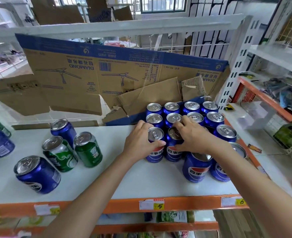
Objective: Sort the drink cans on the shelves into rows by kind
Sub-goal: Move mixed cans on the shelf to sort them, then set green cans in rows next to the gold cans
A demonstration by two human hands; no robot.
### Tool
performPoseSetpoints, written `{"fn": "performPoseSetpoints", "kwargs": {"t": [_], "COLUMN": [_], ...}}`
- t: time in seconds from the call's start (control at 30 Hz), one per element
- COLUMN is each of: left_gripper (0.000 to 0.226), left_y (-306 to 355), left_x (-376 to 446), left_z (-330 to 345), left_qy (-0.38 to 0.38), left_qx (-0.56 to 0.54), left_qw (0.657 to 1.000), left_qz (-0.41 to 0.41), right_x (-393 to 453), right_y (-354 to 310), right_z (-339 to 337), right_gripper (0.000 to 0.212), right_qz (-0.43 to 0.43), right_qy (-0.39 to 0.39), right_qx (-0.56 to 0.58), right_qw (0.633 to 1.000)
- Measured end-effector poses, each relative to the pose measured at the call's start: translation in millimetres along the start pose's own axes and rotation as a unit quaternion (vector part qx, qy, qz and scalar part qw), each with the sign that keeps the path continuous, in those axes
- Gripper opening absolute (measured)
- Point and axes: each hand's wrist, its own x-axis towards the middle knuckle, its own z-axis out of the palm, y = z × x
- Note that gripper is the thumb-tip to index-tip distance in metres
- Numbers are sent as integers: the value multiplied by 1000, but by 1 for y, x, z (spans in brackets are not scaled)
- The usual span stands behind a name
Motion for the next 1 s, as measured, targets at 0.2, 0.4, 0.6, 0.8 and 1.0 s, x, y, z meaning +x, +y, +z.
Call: {"fn": "performPoseSetpoints", "kwargs": {"t": [0.2, 0.4, 0.6, 0.8, 1.0], "left_gripper": [65, 32, 18, 51, 54], "left_y": [-2, -36, -100, -182, -205], "left_x": [-12, -37, -70, -76, -74], "left_z": [-5, -52, -128, -162, -167], "left_qy": [-11, -16, 76, 11, -31], "left_qx": [-33, 18, 22, 133, 78], "left_qw": [999, 1000, 996, 983, 988], "left_qz": [-1, 8, -30, -124, -133], "right_x": [-1, 13, 51, 80, 96], "right_y": [-7, -55, -136, -201, -227], "right_z": [-6, -12, -4, 10, 24], "right_gripper": [76, 64, 64, 75, 85], "right_qz": [-19, -123, -198, -209, -155], "right_qy": [-5, 51, 4, -14, -16], "right_qx": [-20, 24, 61, 70, 95], "right_qw": [1000, 991, 978, 975, 983]}}
